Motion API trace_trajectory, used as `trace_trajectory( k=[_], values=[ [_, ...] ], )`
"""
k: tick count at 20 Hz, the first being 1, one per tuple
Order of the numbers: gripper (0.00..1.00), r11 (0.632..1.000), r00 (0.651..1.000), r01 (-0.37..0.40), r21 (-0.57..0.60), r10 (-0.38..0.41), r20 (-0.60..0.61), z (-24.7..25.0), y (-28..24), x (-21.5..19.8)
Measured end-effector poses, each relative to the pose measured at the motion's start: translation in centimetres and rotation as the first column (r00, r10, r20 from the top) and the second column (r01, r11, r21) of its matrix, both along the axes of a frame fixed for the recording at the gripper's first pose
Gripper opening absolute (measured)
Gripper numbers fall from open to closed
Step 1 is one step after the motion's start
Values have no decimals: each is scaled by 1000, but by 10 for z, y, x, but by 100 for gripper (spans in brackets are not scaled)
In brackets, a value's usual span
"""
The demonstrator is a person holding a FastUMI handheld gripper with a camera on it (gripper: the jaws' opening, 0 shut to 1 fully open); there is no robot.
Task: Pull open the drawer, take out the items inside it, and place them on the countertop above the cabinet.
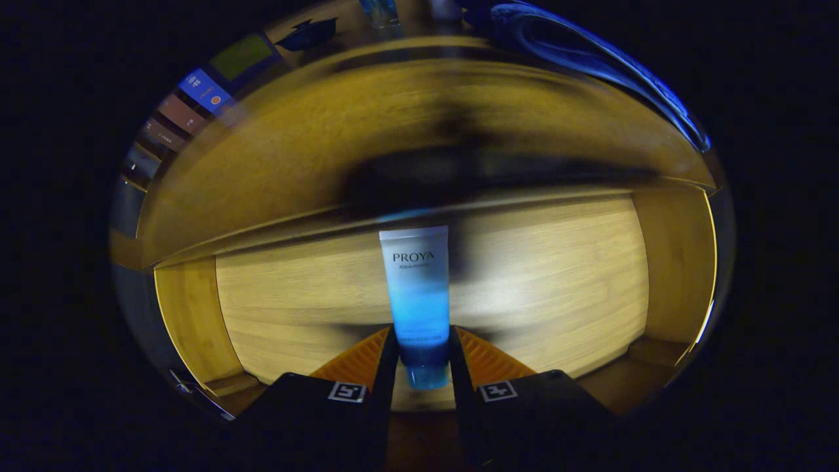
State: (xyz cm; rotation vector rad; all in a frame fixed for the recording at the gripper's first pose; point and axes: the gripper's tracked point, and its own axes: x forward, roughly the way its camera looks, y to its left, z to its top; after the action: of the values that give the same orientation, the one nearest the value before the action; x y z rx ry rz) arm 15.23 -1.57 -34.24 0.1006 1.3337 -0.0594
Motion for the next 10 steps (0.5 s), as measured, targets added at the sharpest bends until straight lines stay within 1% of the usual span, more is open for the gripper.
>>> trace_trajectory(
  k=[1,2,4,7,10],
  values=[
    [41,1000,1000,-10,11,10,7,3,4,-1],
    [41,1000,1000,0,29,0,16,4,5,-3],
    [41,1000,999,12,26,-13,42,11,-4,-7],
    [41,1000,994,1,16,-3,106,34,-4,-8],
    [41,1000,986,10,16,-13,168,57,-7,-18]
  ],
)
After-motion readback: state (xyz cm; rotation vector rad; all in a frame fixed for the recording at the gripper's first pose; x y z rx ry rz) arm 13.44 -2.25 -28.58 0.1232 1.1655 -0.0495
